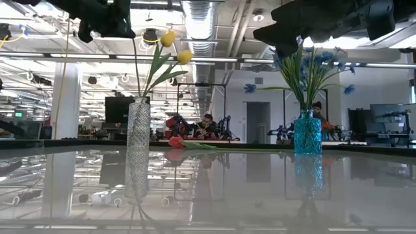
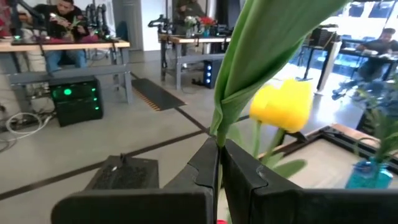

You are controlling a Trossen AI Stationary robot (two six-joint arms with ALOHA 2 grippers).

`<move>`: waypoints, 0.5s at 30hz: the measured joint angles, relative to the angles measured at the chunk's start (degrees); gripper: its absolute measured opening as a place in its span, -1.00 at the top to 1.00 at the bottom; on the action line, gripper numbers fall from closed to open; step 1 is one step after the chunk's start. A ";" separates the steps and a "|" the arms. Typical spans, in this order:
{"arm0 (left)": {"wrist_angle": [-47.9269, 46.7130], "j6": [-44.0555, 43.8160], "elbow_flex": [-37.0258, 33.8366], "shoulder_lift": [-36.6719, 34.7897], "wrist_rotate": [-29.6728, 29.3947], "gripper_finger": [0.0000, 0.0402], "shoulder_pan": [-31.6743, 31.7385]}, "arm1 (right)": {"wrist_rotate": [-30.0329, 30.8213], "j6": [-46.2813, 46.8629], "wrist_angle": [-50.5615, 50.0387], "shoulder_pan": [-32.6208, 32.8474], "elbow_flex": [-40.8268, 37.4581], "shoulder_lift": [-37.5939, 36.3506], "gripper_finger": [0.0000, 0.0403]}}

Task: Sort flowers into vase by color
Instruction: Put the bottom red flower into the transparent vase

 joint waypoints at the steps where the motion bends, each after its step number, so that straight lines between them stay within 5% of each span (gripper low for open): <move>1: -0.15 0.01 0.00 0.05 0.48 1.00 0.81 | -0.01 0.57 -0.01 0.00 0.00 0.00 -0.28; 15: -1.53 -1.87 -0.50 3.22 4.70 1.00 4.71 | 0.03 -0.50 0.00 -0.15 -0.04 0.00 -0.28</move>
